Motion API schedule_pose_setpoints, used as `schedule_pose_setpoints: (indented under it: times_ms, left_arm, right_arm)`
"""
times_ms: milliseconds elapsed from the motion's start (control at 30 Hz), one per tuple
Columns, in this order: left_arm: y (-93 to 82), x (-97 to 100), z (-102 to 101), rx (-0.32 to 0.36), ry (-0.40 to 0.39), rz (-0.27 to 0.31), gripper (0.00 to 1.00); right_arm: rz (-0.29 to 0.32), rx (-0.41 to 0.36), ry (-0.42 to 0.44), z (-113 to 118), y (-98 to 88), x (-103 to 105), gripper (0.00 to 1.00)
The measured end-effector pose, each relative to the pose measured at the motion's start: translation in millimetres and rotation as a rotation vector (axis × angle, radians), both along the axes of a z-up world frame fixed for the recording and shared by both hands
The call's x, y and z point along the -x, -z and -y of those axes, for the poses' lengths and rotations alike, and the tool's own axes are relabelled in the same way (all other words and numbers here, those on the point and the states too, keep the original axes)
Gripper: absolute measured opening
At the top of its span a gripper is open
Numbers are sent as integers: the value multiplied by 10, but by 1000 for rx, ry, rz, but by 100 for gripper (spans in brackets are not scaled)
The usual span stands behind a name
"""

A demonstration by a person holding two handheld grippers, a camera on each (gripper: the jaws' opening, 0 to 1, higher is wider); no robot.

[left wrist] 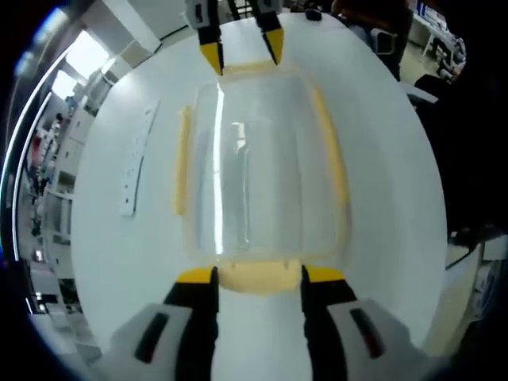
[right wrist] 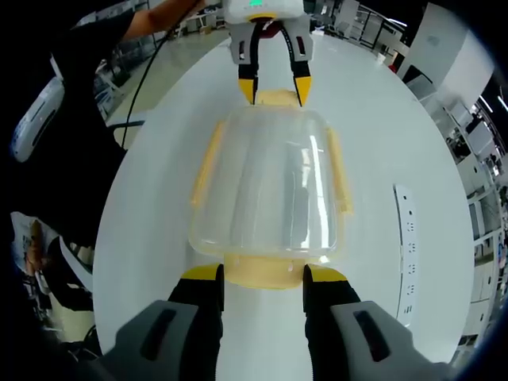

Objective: Snap each plastic latch of the storage box into its locked position after aligning the lid with the box until every specified latch is closed and the lid sits flush.

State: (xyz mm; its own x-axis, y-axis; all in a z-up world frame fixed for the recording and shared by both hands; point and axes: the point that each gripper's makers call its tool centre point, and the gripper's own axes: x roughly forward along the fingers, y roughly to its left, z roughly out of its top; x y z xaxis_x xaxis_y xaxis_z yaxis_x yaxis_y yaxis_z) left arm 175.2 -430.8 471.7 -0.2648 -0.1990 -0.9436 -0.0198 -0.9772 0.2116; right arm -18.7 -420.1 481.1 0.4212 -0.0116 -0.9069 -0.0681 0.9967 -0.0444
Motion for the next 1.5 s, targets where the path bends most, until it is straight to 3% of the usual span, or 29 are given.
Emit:
schedule_pose_setpoints:
  times_ms: [367,667,1267,1500]
  left_arm:
    - [-84,-12,17,14,-2,-10,40]
    - [-106,-39,177,32,5,-10,40]
    - [-35,-106,454,30,13,-2,40]
    - [-1,-90,450,5,11,7,40]
  right_arm:
    - [-3,14,10,-5,-6,-20,38]
    - [-28,39,48,99,39,-48,38]
    - [-37,36,81,284,134,-104,38]
    - [-41,10,78,318,165,-87,38]
